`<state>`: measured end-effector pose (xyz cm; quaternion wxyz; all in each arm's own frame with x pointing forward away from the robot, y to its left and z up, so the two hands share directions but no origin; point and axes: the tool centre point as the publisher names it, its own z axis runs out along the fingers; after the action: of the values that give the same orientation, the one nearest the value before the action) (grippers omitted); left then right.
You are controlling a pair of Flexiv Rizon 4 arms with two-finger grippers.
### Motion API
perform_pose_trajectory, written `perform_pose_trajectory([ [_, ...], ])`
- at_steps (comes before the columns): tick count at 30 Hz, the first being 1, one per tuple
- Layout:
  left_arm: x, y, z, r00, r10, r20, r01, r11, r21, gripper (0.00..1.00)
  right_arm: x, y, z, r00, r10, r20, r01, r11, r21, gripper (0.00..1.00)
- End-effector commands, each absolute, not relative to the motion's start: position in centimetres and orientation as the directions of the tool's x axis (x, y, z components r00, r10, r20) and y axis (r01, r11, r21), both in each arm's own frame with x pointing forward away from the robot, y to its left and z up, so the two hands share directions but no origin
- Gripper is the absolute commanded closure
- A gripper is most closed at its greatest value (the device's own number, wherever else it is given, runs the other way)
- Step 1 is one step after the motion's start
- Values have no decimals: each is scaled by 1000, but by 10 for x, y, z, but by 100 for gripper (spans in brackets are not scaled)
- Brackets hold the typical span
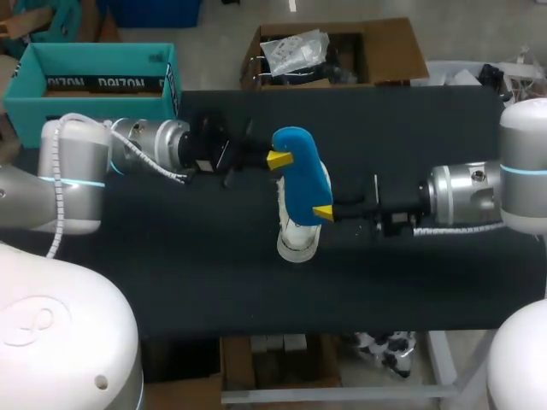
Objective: Open the shoe tongue, take the insole out of the shoe, put the insole back into the shoe, and pack the shoe into the shoebox
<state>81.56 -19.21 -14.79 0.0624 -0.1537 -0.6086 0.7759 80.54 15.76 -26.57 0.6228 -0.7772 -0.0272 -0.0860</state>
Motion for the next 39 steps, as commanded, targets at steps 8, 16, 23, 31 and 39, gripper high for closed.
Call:
perform_pose_trajectory([
  [8, 815, -187, -144, -927, 324, -187, 109, -245, -963, 5, 805, 156, -268, 977, -83, 198, 176, -222, -959, 100],
  [16, 813, -175, -140, -888, 395, -237, 166, -207, -964, 0, 806, 153, -271, 959, -121, 257, 226, -228, -947, 100],
  [23, 816, -159, -151, -851, 450, -270, 244, -115, -963, 0, 806, 153, -271, 947, -128, 295, 262, -220, -939, 100],
  [31, 828, -132, -163, -785, 593, -179, 221, 0, -975, 0, 796, 158, -269, 952, -65, 300, 283, -193, -940, 100],
  [39, 845, -109, -170, -773, 623, -123, 200, 55, -978, 0, 764, 163, -269, 960, 82, 268, 279, -176, -944, 100],
])
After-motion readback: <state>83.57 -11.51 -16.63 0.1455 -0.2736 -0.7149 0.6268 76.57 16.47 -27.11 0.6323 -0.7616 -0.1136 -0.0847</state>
